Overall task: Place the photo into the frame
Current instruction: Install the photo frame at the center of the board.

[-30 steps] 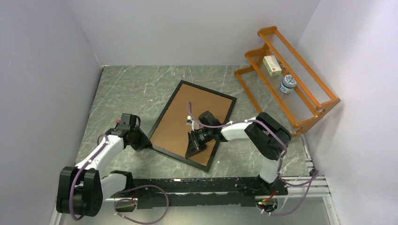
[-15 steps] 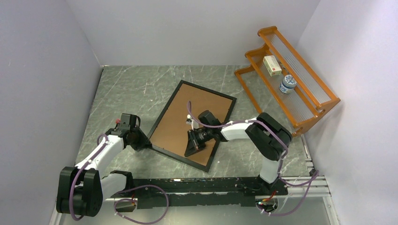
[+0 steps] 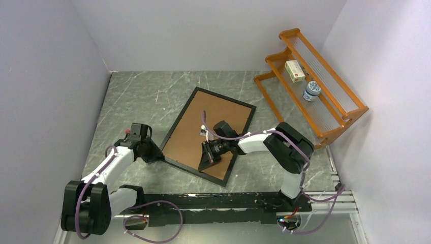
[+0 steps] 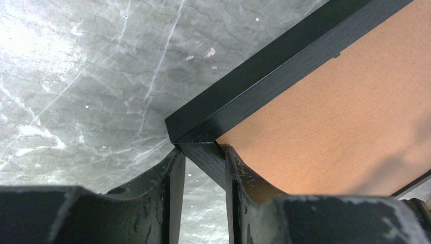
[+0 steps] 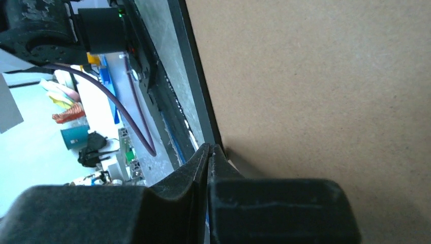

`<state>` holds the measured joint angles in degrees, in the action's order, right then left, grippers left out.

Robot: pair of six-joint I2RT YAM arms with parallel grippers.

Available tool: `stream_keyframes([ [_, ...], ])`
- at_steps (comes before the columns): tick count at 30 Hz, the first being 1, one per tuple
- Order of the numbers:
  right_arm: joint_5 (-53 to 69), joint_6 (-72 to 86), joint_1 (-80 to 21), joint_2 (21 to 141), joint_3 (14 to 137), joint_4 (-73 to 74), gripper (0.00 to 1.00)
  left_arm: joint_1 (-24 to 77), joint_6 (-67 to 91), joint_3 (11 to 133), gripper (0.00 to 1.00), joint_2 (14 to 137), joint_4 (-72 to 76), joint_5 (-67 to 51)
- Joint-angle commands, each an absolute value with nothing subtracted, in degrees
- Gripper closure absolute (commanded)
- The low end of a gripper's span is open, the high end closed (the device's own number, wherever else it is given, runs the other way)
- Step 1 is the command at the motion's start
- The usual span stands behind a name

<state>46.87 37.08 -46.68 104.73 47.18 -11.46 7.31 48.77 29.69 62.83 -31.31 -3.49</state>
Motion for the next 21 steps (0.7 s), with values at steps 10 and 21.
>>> stream_keyframes([
  [10, 45.4, 31.4, -47.0, 106.7, 49.4, -4.2, 0.94, 7.5, 45.3, 30.4, 0.69, 62.4, -33.8, -1.6],
  [21, 41.3, 27.9, -46.1, 110.6, 49.0, -1.2, 0.92, 7.5, 45.6, 30.4, 0.69, 62.5, -34.1, -0.6],
])
